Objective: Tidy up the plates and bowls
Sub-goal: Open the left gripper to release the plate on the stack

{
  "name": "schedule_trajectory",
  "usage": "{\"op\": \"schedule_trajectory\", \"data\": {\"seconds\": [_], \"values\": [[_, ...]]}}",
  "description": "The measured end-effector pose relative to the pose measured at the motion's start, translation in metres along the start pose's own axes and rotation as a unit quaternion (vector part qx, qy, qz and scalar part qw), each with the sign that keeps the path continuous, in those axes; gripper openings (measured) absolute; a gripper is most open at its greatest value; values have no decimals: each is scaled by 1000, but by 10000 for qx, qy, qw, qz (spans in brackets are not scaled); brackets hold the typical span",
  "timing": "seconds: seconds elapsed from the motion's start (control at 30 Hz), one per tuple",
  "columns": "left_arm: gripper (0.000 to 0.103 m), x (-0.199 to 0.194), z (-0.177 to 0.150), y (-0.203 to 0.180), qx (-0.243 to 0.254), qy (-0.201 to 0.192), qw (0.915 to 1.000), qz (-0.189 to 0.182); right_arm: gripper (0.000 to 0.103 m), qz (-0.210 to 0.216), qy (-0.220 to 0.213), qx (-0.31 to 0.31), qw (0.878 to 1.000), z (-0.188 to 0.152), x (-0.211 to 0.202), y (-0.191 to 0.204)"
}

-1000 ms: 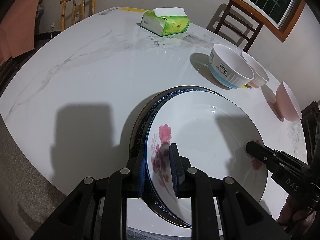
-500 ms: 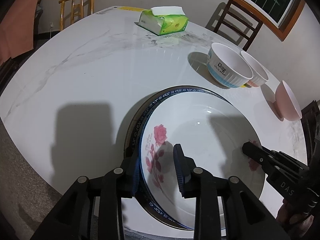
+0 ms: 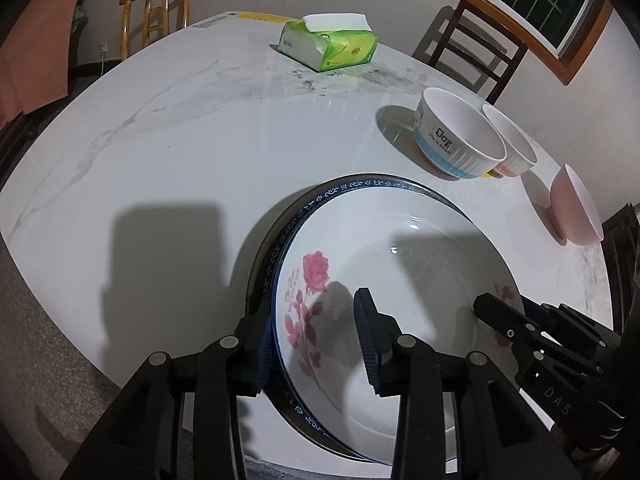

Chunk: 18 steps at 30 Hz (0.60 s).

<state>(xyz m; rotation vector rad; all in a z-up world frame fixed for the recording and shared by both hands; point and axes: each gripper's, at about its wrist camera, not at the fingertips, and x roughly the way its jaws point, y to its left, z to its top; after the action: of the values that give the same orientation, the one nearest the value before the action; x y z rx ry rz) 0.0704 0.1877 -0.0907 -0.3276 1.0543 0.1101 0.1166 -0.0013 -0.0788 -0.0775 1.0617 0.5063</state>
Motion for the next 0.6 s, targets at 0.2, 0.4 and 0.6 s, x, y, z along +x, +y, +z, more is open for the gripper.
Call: {"op": "schedule_trajectory", "data": {"seconds": [0.2, 0.4, 0.6], "values": [[38, -1, 1, -1, 30, -56, 9999, 79, 29, -75, 57, 0, 10000, 2, 0, 3], [43, -11, 4, -7, 210, -303, 9991, 201, 34, -206, -124, -147, 9996, 3, -7, 7], [43, -13, 5, -8, 217, -336, 9989, 238, 34, -204, -205, -215, 9994, 3, -12, 8]]}}
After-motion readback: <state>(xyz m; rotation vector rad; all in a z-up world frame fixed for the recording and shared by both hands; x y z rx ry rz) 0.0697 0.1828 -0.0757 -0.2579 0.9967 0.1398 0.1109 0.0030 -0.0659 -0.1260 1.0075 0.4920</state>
